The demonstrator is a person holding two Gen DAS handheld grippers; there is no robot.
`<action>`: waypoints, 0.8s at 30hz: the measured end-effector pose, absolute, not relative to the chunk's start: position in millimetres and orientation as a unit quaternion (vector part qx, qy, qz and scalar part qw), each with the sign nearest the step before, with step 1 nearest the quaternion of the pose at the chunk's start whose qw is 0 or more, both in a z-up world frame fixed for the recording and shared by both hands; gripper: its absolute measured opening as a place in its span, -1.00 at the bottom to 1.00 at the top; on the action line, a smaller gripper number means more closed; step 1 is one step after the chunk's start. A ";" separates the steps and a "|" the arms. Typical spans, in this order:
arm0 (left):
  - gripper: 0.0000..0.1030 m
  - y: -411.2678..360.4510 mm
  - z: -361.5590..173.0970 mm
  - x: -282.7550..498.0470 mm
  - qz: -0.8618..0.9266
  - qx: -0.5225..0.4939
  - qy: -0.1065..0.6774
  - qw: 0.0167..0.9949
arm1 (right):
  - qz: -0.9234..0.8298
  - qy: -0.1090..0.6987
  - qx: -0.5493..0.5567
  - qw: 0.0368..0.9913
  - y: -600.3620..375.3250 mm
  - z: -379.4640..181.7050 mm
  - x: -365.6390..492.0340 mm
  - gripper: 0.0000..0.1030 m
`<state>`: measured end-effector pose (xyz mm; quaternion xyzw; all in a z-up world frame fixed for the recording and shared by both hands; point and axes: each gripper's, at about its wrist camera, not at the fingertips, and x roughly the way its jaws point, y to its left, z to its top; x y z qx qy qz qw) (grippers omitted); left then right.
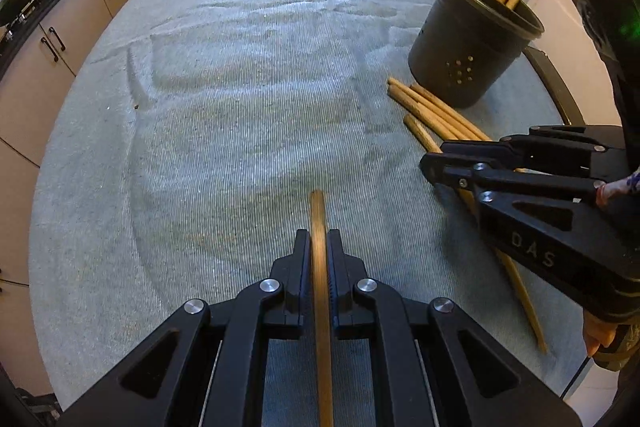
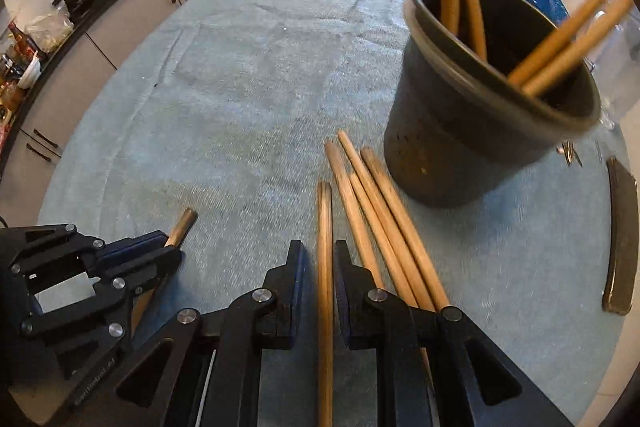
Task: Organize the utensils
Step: 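Lift both chopsticks upright and carry them over the black cup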
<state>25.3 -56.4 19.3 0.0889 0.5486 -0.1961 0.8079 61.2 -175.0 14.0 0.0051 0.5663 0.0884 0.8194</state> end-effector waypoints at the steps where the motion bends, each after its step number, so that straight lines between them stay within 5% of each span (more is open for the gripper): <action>1: -0.85 -56.3 19.2 25.3 -0.196 0.088 0.547 0.809 | 0.087 0.567 0.003 0.819 -173.9 14.1 62.0 -0.70; 10: -0.87 -48.6 25.3 16.1 -0.194 0.072 0.526 0.825 | 0.083 0.530 0.023 0.844 -180.4 19.8 45.7 -0.87; 24: -0.87 -19.3 121.7 -47.0 -0.211 0.021 0.393 0.895 | 0.097 0.382 0.090 0.915 -207.0 95.0 -49.4 -0.87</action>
